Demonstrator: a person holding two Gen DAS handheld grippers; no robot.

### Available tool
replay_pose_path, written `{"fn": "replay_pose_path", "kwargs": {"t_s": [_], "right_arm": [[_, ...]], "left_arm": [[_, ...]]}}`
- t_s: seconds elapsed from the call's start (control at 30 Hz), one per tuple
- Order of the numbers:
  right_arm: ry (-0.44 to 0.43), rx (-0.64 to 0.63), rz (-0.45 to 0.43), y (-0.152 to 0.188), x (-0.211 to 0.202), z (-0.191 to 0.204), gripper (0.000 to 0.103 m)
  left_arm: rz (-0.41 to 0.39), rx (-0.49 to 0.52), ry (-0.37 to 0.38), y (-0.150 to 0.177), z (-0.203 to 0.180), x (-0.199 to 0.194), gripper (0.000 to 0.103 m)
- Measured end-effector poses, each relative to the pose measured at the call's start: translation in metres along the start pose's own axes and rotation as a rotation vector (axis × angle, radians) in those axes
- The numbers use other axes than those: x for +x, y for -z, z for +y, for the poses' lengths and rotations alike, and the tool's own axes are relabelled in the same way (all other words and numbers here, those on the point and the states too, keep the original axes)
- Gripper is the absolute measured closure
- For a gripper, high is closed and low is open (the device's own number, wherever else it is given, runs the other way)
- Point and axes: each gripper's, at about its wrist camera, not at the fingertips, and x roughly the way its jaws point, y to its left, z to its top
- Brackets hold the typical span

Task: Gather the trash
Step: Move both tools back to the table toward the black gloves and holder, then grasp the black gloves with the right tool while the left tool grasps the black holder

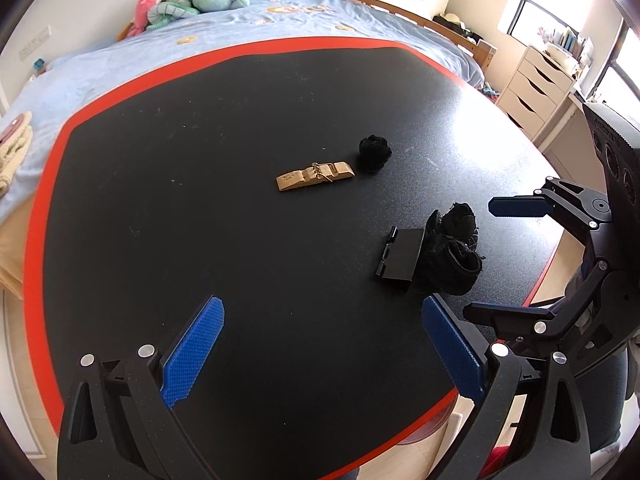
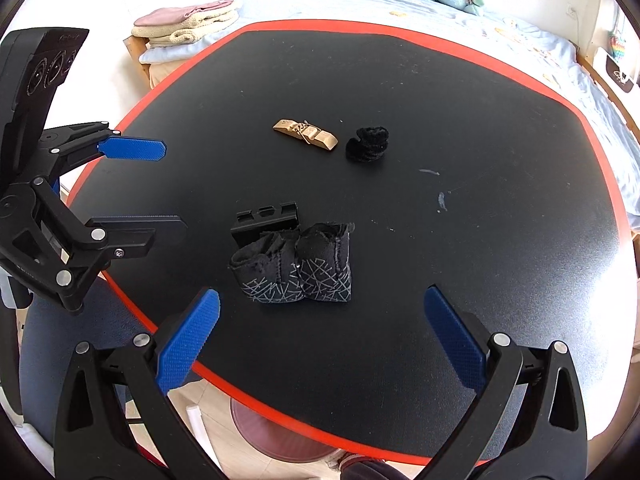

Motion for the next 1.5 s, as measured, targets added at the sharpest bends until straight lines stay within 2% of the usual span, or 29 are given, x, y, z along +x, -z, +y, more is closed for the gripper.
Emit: {"fn": "replay_pose_path", "kwargs": {"t_s": [0.13,0.17,0.5,0.63,0.83,1.17,1.2,1.23,1.3,1.37,1.47,1.5], "right_arm": [[-0.002,-0.005,-0.007,-0.003,0.005,-0.003,0.005],[-0.004,-0.005,-0.006,-0.003,0.006,-0.003,0.01],[-0.045,-0.029,-0.02,-0.007,0.009,0.001,0.034],[-0.059,-0.034,-0.031,-0.009,0.006,0.002,0.048],[-0.044,-0.008,-0.045,-0.009,0.001,-0.007,0.052],[0.015,0.03,-0.064,-0.009,-0.008,-0.02,0.053],[0.018,0.031,-0.065,-0.01,-0.009,-0.021,0.053],[0.02,0.033,-0.066,-0.01,-0.009,-0.022,0.053],[0.027,0.038,-0.064,-0.01,-0.01,-0.023,0.053],[0.031,0.04,-0.063,-0.01,-0.01,-0.025,0.053],[0.038,0.045,-0.063,-0.008,-0.013,-0.024,0.053],[0.039,0.046,-0.064,-0.008,-0.013,-0.023,0.053]], "left_arm": [[0.004,0.003,0.006,-0.001,0.002,0.006,0.008],[0.005,0.003,0.007,-0.002,0.002,0.007,0.008],[0.008,0.036,0.024,-0.004,-0.005,0.011,0.008],[0.011,0.05,0.031,-0.004,-0.007,0.01,0.008],[0.014,0.059,0.039,0.002,-0.004,0.006,0.008],[0.02,0.101,0.058,-0.001,-0.011,0.009,0.008],[0.022,0.104,0.061,-0.001,-0.012,0.009,0.013],[0.029,0.109,0.062,-0.001,-0.013,0.01,0.022],[0.04,0.119,0.062,0.0,-0.014,0.012,0.031],[0.041,0.127,0.064,0.0,-0.016,0.012,0.036],[0.037,0.131,0.064,0.0,-0.018,0.011,0.048],[0.037,0.132,0.062,0.0,-0.019,0.011,0.057]]}}
